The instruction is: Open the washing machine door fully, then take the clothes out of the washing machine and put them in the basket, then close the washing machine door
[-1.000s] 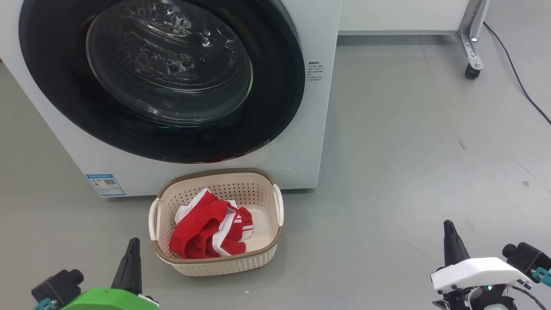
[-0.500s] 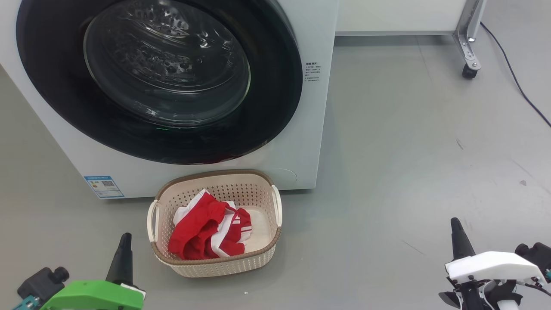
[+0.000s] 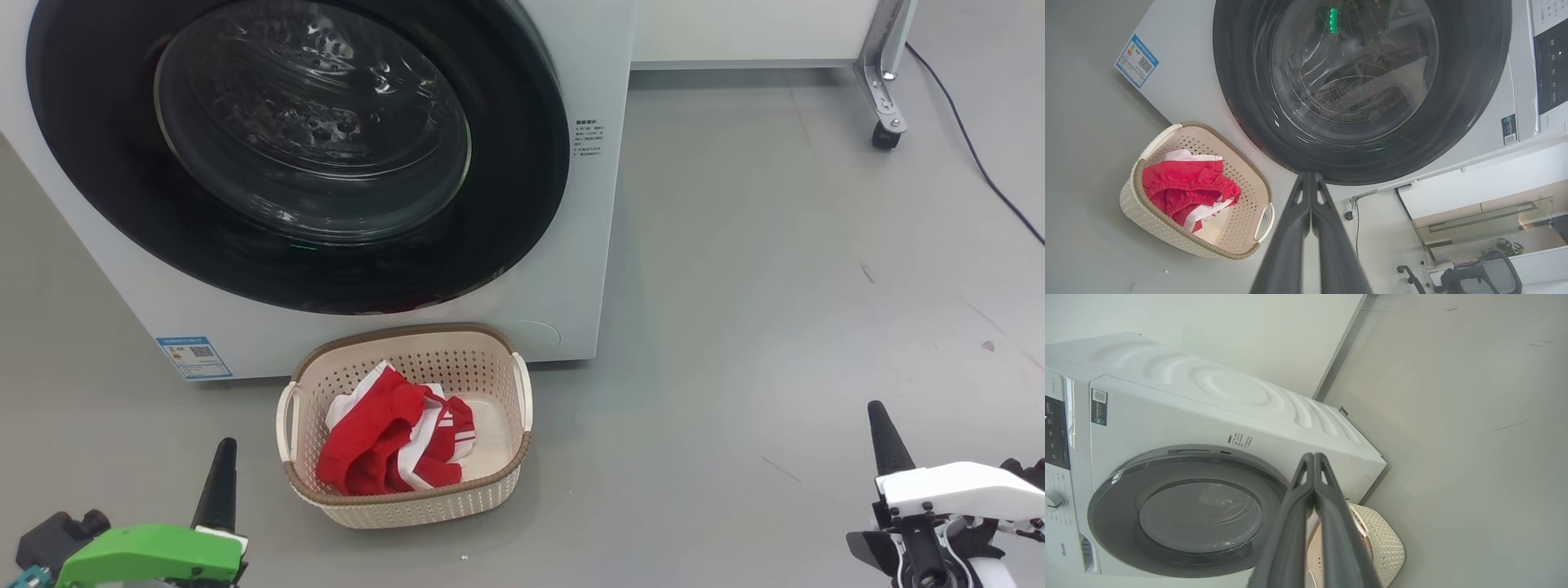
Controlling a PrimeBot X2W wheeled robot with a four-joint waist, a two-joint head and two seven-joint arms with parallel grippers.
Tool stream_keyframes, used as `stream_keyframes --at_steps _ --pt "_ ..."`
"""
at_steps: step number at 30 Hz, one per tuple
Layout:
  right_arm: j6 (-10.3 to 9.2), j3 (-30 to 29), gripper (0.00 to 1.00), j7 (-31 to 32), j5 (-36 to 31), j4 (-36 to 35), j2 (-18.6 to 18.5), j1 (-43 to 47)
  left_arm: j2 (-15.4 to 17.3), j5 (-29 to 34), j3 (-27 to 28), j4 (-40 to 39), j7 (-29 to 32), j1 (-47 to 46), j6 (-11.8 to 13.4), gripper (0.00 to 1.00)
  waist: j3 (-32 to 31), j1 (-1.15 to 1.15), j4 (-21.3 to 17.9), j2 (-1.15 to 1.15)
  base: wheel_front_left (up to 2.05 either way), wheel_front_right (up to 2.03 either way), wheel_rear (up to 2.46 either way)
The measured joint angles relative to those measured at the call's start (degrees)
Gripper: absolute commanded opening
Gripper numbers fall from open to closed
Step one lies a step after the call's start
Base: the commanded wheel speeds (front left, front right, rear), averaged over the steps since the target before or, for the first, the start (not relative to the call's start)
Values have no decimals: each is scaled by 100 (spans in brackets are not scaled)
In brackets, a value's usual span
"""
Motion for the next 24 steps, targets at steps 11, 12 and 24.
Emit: stream_keyframes --at_steps 11,12,24 --pt "147 -214 0 202 914 90 -12 -154 5 -961 175 156 171 -148 -69 0 -14 0 -31 0 0 0 0" --pt "155 -230 0 223 983 96 -13 -163 5 -1020 185 168 200 -162 -70 0 -16 0 -33 0 0 0 0" --pt "290 -428 0 402 1808 190 -31 -277 8 -1829 348 318 349 -304 -152 0 -29 0 -61 0 0 0 0"
